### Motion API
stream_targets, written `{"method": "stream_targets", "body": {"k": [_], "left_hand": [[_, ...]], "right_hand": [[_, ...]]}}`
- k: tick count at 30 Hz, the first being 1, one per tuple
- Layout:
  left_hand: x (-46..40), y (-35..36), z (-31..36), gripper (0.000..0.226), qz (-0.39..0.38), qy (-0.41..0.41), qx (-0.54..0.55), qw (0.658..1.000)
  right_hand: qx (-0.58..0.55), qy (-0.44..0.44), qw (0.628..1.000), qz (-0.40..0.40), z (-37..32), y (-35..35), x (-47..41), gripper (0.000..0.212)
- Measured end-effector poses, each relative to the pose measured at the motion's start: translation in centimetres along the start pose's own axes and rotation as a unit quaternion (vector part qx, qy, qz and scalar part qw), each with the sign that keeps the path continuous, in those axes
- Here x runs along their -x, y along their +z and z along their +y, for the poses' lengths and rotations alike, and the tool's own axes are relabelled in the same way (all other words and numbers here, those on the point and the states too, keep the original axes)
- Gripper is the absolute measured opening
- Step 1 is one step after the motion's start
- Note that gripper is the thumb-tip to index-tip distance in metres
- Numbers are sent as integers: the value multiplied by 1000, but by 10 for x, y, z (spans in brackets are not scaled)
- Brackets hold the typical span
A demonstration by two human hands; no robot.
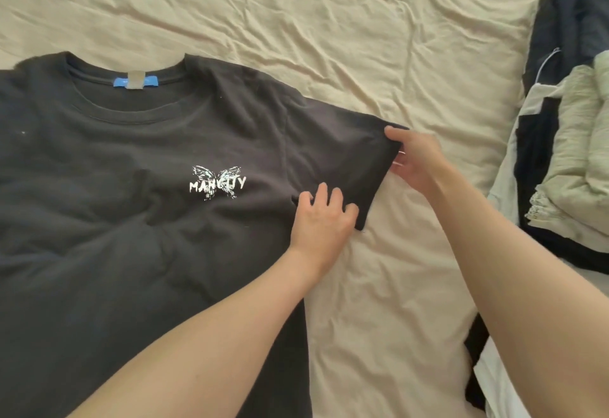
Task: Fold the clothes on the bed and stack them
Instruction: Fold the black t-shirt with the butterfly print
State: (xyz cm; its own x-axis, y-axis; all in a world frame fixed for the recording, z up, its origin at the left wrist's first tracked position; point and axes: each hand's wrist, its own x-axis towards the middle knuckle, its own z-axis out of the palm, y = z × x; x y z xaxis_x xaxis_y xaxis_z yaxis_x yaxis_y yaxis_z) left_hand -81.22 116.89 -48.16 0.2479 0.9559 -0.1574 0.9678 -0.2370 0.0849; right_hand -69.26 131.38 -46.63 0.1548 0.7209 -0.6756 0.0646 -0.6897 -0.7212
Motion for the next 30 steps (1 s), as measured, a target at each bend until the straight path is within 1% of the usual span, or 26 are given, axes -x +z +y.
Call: {"method": "stream_targets", "body": {"k": [1, 2, 3, 4, 5, 6, 7, 8, 9, 10, 11, 12, 13, 14, 15, 16, 17, 18, 19, 20, 22, 23, 25, 27, 29, 30], "left_hand": [[-2, -2, 2, 14, 71, -17, 39, 997], [-4, -5, 2, 12, 124, -64, 110, 984], [-5, -10, 1, 9, 161, -116, 230, 953], [-5, -16, -1, 4, 162, -182, 361, 900], [-1, -23, -3, 3, 159, -257, 487, 819], [6, -28, -8, 6, 171, -319, 577, 732], [15, -33, -13, 9, 187, -363, 648, 643], [24, -37, -18, 10, 197, -390, 709, 553], [32, -41, -24, 10, 200, -401, 757, 476], [39, -45, -30, 10, 199, -403, 792, 414], [45, -46, -38, 9, 195, -399, 816, 369], [52, -46, -45, 9, 189, -393, 835, 336], [58, -45, -52, 9, 178, -392, 848, 311], [66, -42, -58, 11, 159, -401, 852, 297], [74, -39, -62, 13, 126, -425, 846, 296], [84, -35, -65, 12, 88, -456, 831, 307], [94, -31, -67, 10, 50, -485, 808, 331], [103, -26, -67, 10, 20, -507, 780, 367], [111, -23, -69, 10, 6, -518, 753, 406], [116, -20, -71, 11, 12, -526, 727, 441], [119, -18, -80, 11, 52, -535, 666, 517], [117, -18, -87, 13, 77, -530, 630, 562], [105, -19, -105, 18, 130, -482, 561, 660], [86, -18, -129, 26, 163, -408, 488, 754], [63, -19, -155, 39, 144, -337, 423, 829], [52, -19, -166, 46, 121, -305, 398, 856]], "right_hand": [[-2, -8, 1000, -4, -3, -1, 2, 21], [-2, -19, 1000, -3, -7, -1, 5, 17], [-2, -34, 999, 0, -12, 1, 9, 10], [-4, -47, 999, 1, -18, 5, 15, 4], [-2, -62, 998, 1, -25, 12, 22, 8], [7, -77, 997, -6, -33, 21, 30, 10], [24, -97, 995, -18, -40, 33, 39, 10], [42, -117, 991, -40, -46, 47, 48, 10], [55, -142, 986, -65, -52, 65, 58, 9], [59, -163, 980, -93, -56, 84, 68, 9], [60, -179, 974, -128, -60, 104, 79, 9], [68, -189, 964, -172, -62, 123, 90, 8], [97, -201, 950, -219, -61, 141, 100, 7], [155, -216, 930, -254, -57, 155, 107, 8], [231, -237, 905, -269, -50, 166, 110, 11], [301, -263, 879, -259, -41, 172, 111, 15], [349, -292, 861, -226, -30, 175, 109, 18], [369, -317, 856, -177, -20, 173, 106, 20], [365, -338, 859, -122, -10, 168, 104, 21], [349, -350, 867, -66, 1, 162, 102, 21], [317, -335, 887, 24, 28, 146, 100, 24], [310, -314, 896, 51, 44, 138, 102, 26], [295, -246, 921, 68, 75, 127, 109, 31], [255, -158, 952, 55, 97, 122, 114, 38], [212, -96, 972, 36, 104, 123, 113, 44], [196, -75, 977, 27, 103, 124, 111, 45]]}}
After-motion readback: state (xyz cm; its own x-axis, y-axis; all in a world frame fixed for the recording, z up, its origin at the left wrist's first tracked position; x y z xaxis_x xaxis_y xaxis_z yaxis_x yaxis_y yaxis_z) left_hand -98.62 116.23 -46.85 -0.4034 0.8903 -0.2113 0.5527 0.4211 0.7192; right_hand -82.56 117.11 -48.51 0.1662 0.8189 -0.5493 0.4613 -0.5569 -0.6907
